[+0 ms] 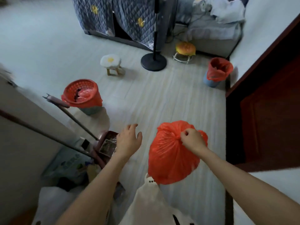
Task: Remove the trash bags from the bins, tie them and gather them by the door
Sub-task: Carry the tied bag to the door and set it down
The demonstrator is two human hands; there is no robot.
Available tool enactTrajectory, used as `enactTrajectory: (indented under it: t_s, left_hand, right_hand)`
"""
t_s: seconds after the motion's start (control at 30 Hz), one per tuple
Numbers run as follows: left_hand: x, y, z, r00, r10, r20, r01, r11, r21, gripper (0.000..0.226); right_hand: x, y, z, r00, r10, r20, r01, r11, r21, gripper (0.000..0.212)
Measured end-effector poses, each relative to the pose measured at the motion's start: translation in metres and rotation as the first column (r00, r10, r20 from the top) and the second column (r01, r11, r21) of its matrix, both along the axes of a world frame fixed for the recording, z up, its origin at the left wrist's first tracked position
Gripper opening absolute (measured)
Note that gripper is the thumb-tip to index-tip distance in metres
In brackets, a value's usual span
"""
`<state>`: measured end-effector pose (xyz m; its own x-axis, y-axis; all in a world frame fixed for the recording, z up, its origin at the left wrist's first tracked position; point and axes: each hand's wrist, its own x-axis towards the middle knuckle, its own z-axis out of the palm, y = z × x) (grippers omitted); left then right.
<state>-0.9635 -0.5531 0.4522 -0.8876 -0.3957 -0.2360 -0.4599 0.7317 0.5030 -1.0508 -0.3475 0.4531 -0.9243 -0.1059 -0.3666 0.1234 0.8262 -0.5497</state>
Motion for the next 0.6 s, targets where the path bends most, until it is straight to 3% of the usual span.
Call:
enactTrajectory:
  t_s: [0.4, 0.6]
  left_hand:
    - [-0.320, -0.181, 0.023, 0.987, 0.155, -0.037, -0.157, 0.987, -0.044, 0.046]
    - [-0.468, -0.310, 0.030, 0.942, 0.335, -0.028, -0.336, 0.940, -0.059, 0.046]
  right_hand:
    - [-0.345, -0.225, 0.029, 0.962, 0.246, -0.115, -0.260, 0.957, -0.128, 0.028]
    - [-0.521, -0.375, 0.032, 0.912, 0.401, -0.087, -0.410, 0.902, -0.136, 0.026]
